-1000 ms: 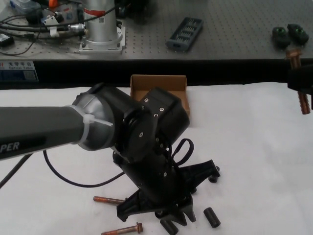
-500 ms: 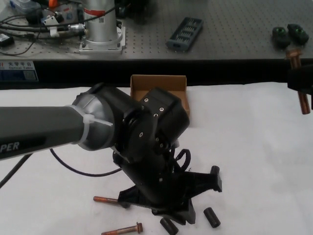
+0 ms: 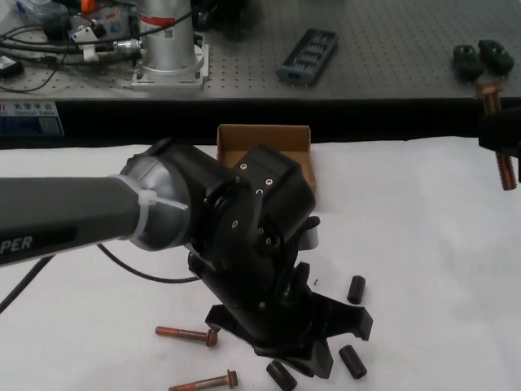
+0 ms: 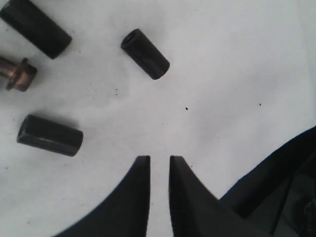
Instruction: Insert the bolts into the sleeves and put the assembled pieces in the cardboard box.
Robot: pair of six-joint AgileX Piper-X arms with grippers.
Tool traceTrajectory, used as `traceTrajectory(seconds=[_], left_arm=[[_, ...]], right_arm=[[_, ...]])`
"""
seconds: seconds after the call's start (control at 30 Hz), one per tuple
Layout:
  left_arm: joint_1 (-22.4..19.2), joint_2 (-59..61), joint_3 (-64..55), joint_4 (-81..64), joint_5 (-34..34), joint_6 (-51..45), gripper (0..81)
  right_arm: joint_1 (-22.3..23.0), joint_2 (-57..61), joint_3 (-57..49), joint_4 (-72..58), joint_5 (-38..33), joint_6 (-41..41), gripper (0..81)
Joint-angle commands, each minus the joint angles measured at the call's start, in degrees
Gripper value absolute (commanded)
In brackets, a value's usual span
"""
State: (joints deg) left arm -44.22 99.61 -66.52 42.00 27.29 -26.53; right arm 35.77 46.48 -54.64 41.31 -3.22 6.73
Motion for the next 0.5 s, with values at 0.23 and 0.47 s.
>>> traceTrajectory(seconds=[0.23, 0.47], left_arm=[[0.2, -0.1, -0.6, -0.5, 0.1, -3.7, 11.4], [0.2, -0.1, -0.6, -0.5, 0.1, 5.0, 11.4]], right_arm=[[-0.4, -0.2, -0.2, -1.0, -0.3, 0.1, 2.4], [-0.4, -0.2, -0.2, -1.0, -0.3, 0.1, 2.4]])
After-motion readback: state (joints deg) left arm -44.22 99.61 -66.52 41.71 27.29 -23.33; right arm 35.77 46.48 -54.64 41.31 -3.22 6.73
